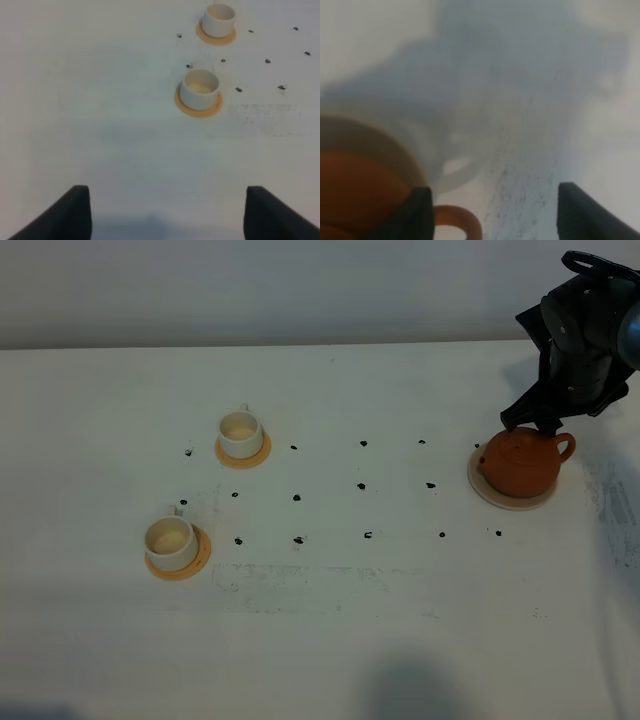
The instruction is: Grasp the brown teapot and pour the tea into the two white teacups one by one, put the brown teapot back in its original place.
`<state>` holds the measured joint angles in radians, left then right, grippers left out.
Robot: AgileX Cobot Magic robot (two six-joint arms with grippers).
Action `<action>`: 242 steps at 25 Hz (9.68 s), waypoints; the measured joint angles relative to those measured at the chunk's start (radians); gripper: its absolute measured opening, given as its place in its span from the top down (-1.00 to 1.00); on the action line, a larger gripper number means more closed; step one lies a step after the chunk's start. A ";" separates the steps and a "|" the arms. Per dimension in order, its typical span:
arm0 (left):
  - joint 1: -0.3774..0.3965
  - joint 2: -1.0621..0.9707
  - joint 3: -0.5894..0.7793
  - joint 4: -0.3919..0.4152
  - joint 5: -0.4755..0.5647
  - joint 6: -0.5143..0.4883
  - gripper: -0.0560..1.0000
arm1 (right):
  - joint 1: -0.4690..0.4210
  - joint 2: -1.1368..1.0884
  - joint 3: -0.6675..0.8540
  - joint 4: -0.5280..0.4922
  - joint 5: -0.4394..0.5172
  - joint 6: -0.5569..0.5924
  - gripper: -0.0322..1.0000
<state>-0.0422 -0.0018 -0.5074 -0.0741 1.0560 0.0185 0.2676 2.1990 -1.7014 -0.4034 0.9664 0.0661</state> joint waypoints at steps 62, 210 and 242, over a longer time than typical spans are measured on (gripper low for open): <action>0.000 0.000 0.000 0.000 0.000 0.000 -0.26 | -0.140 -0.114 0.296 0.135 -0.470 0.010 -0.14; 0.000 0.000 0.000 0.000 0.000 -0.001 -0.26 | -0.242 -0.320 0.725 0.228 -0.765 -0.012 -0.14; 0.000 0.000 0.000 0.000 0.000 -0.001 -0.26 | -0.195 -0.320 0.725 0.270 -0.691 -0.047 -0.14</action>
<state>-0.0422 -0.0018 -0.5074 -0.0741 1.0560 0.0175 0.0731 1.8795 -0.9759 -0.1332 0.2759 0.0193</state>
